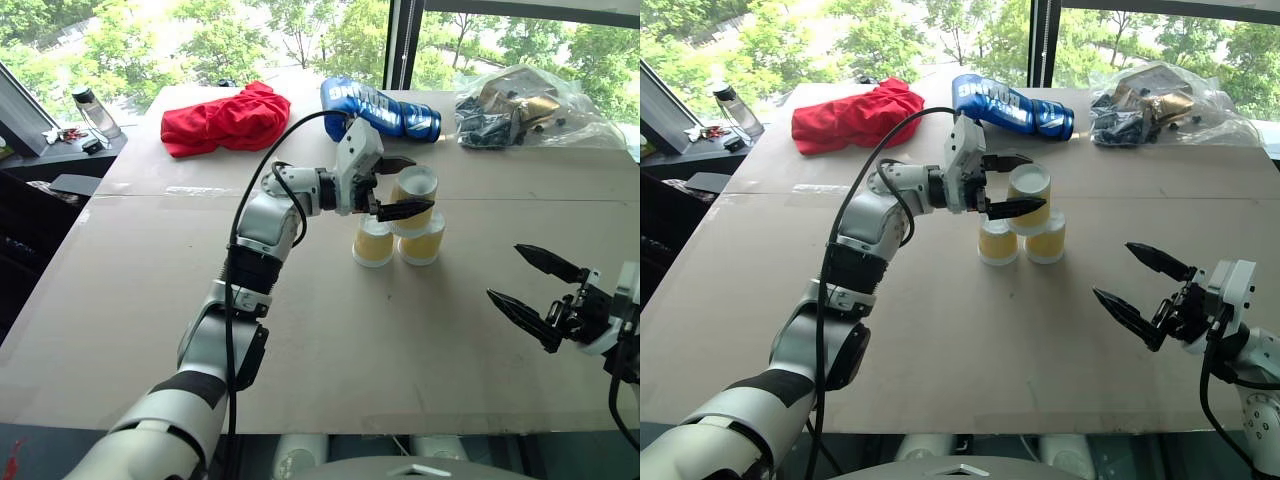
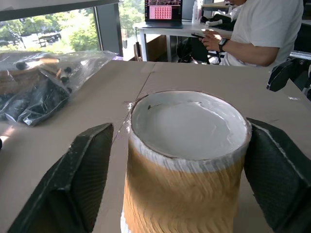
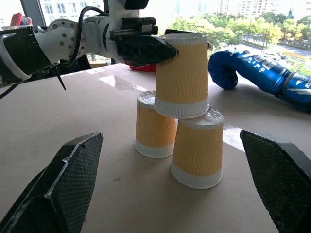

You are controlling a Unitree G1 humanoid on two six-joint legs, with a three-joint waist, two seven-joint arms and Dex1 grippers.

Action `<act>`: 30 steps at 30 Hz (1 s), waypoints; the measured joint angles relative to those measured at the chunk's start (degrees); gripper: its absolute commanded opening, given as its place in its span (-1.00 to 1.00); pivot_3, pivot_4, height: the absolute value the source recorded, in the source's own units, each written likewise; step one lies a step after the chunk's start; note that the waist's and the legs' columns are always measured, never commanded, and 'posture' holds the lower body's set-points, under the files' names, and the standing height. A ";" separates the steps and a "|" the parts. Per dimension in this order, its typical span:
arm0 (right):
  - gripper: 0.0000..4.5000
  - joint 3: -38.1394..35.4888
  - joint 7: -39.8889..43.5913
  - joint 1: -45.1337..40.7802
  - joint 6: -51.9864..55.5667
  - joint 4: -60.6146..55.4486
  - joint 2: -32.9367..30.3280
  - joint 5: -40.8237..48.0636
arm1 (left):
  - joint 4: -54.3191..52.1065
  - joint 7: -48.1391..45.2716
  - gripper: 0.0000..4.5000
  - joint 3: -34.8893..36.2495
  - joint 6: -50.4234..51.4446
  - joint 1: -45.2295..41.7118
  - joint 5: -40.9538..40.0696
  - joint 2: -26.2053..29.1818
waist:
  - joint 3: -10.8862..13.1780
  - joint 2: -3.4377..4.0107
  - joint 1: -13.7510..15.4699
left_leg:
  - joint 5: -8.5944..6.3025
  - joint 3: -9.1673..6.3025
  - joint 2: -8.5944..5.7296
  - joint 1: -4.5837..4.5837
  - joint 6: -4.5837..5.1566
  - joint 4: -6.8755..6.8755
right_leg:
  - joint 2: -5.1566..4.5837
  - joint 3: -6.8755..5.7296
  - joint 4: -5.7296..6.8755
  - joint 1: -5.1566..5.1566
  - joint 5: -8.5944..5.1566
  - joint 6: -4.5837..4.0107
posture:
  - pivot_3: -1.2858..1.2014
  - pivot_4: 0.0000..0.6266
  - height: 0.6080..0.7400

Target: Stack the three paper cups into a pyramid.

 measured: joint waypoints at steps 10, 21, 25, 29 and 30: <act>1.00 0.03 -1.29 -0.45 0.24 -1.29 -0.44 0.07 | -6.62 1.46 0.97 2.36 3.01 -0.04 -1.32 1.82 | 0.00 0.00 0.01 | 0.01 -0.01 0.01 -0.03 -0.03 0.00 | 0.00 0.00 0.01 -0.02 0.00 0.00 | 0.03 -0.52 1.00; 1.00 1.04 -0.30 -1.23 0.51 0.28 -0.47 -0.24 | -36.49 5.93 0.97 12.06 14.64 24.49 -12.43 14.32 | -0.09 0.19 -1.62 | 0.09 0.08 0.15 0.16 -0.15 -0.05 | 0.01 0.18 0.10 -0.01 0.00 -0.01 | 0.03 -0.52 1.00; 1.00 1.94 1.72 -0.71 -0.73 4.65 -0.57 -2.52 | -44.12 8.85 0.97 16.36 14.72 44.54 -11.34 18.86 | -0.06 0.12 -1.36 | -0.04 0.09 0.27 0.09 0.05 -0.08 | -0.11 0.17 -0.01 -0.02 0.00 -0.01 | 0.03 -0.52 1.00; 1.00 3.15 4.16 -0.19 -4.33 11.75 -0.53 -6.55 | -48.87 14.37 0.97 19.71 13.04 58.32 -9.70 17.81 | -0.06 0.07 -0.37 | -0.06 0.05 0.13 0.18 0.10 -0.04 | -0.31 0.14 -0.03 0.12 0.00 -0.03 | 0.03 -0.52 1.00; 1.00 3.09 5.05 0.12 -6.08 14.41 -0.48 -7.85 | -50.49 16.59 0.97 20.04 11.98 62.96 -8.59 16.53 | -0.07 0.10 -0.28 | -0.07 0.09 0.10 0.26 0.10 -0.05 | -0.39 0.17 -0.04 0.26 -0.01 -0.03 | 0.03 -0.52 1.00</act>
